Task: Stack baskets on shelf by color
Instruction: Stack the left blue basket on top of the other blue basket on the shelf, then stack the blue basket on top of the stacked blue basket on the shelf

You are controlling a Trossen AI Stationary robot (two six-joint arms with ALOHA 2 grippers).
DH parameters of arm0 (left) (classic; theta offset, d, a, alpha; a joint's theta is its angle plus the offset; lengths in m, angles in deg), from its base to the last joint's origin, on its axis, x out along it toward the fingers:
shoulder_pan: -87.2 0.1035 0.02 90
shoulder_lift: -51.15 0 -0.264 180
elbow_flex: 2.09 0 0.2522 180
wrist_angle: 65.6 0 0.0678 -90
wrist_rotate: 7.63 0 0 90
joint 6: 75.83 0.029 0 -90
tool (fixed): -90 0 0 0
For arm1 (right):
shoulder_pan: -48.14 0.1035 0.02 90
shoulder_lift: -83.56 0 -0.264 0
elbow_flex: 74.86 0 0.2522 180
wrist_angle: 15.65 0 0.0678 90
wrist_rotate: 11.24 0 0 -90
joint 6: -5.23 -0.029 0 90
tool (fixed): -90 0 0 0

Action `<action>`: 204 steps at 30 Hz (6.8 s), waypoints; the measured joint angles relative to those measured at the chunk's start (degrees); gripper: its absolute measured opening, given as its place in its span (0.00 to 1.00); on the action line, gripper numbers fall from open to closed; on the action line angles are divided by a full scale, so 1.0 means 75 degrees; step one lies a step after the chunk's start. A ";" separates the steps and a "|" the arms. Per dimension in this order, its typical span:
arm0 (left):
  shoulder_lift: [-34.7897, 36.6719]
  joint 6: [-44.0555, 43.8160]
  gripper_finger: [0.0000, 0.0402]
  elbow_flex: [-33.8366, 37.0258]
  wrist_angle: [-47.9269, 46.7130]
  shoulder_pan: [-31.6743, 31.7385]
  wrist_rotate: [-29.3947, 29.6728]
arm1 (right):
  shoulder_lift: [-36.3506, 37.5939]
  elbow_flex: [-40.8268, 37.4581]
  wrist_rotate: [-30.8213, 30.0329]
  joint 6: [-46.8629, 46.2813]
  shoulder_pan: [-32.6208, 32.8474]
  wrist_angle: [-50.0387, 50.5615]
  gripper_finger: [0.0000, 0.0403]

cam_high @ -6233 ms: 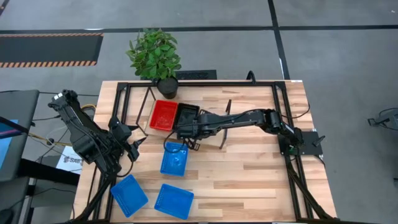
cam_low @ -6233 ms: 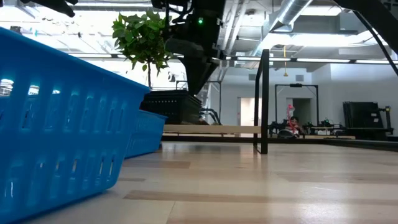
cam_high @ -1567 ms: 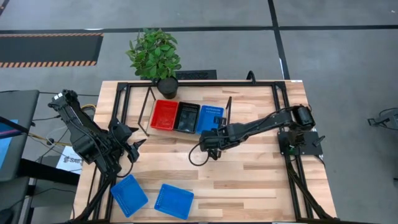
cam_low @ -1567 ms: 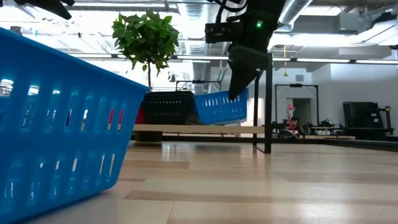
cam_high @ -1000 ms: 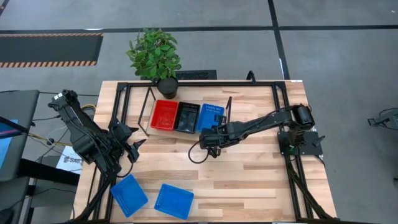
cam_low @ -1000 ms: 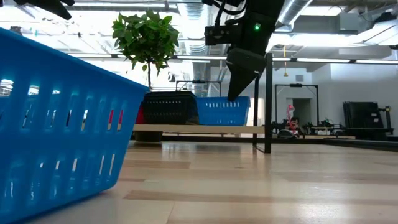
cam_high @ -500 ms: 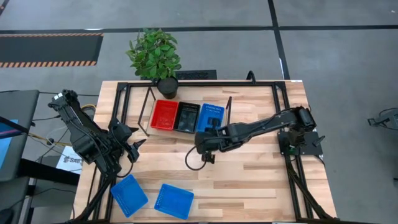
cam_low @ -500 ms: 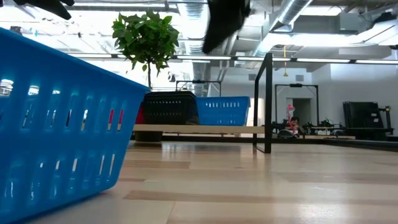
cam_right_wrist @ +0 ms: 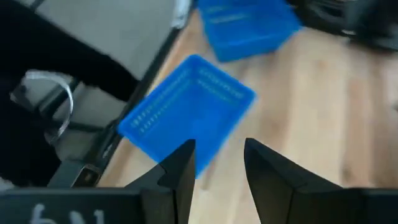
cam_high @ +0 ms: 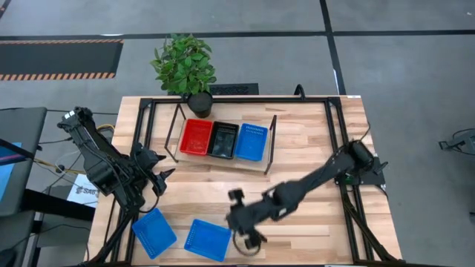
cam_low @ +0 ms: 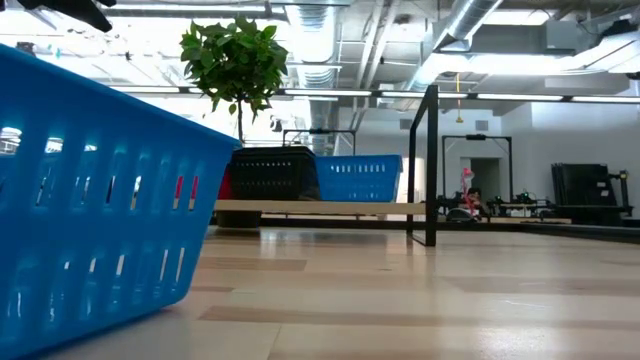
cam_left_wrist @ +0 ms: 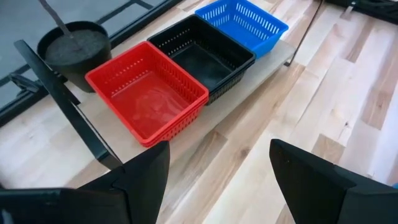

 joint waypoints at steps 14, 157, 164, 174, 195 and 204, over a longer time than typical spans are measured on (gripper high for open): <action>0.0002 -0.0272 0.66 0.0000 0.0012 0.0000 -0.0172 | -0.1845 0.0163 0.0240 0.2470 0.0906 -0.1581 0.49; 0.0002 0.0015 0.66 0.0003 0.0009 0.0004 0.0142 | 0.1125 -0.0490 -0.2996 -0.1296 -0.2346 0.4344 0.35; -0.0030 0.0686 0.66 0.0017 0.0569 -0.0114 -0.1924 | 0.1811 -0.0490 -0.2517 -0.1305 -0.1806 0.3516 0.40; -0.1483 0.0103 0.66 0.0727 0.3370 -0.1162 -0.4459 | 0.2010 -0.0487 -0.2482 -0.1488 -0.0538 0.3306 0.38; -0.5176 0.0214 0.66 0.0666 0.3731 -0.1530 -0.5804 | 0.1829 -0.0487 -0.2535 -0.2228 0.0515 0.3346 0.37; -0.5206 0.2719 0.66 0.0702 0.5406 0.0303 -0.3456 | 0.1829 -0.0487 -0.2573 -0.2465 0.0662 0.3298 0.36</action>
